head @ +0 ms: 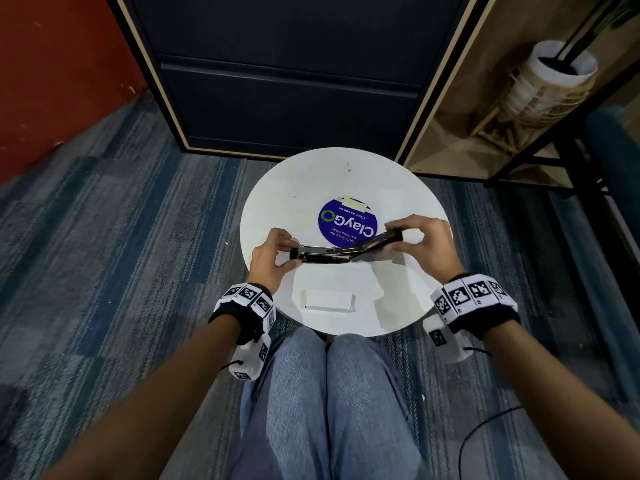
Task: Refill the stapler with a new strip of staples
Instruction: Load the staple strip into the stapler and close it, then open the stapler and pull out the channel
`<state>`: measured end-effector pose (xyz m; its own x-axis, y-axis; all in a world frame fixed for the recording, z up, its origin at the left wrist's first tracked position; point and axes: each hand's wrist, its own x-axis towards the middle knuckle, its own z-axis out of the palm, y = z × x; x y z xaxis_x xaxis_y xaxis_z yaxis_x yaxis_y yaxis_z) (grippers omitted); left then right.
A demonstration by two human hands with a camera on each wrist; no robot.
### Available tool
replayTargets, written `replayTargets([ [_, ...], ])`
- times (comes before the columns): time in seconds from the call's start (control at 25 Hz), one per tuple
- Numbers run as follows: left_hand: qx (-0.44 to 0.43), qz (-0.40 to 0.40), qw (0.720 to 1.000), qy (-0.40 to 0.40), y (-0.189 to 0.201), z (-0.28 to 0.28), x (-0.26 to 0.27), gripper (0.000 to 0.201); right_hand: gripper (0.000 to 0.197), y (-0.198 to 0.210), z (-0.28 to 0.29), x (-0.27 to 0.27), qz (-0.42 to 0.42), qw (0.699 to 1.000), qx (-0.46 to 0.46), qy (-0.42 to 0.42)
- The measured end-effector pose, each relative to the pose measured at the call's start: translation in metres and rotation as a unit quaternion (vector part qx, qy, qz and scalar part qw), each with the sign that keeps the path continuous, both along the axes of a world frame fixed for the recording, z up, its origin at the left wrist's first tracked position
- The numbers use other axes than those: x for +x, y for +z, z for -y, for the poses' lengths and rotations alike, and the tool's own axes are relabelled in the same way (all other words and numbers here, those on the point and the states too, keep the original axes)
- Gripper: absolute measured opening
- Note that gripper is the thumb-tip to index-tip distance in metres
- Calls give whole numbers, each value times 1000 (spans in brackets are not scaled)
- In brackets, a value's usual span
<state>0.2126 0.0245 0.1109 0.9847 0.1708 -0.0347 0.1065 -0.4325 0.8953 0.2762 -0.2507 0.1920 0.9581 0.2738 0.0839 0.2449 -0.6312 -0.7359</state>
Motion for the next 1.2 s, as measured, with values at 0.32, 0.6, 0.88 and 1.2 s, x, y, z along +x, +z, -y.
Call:
replayTargets([
  [0.32, -45, 3, 999, 15, -9, -3, 0, 50, 41, -7, -94, -1, -42, 995, 31, 82],
  [0.6, -64, 0, 998, 27, -11, -4, -1, 52, 30, -50, -124, -8, -49, 986, -101, 127],
  [0.88, -44, 0, 999, 15, -6, 0, 0, 48, 40, -44, -106, -16, -33, 983, -74, 164],
  [1.2, -37, -35, 998, -43, 5, -3, -24, 39, 19, -39, -70, -15, -3, 967, -198, 160],
])
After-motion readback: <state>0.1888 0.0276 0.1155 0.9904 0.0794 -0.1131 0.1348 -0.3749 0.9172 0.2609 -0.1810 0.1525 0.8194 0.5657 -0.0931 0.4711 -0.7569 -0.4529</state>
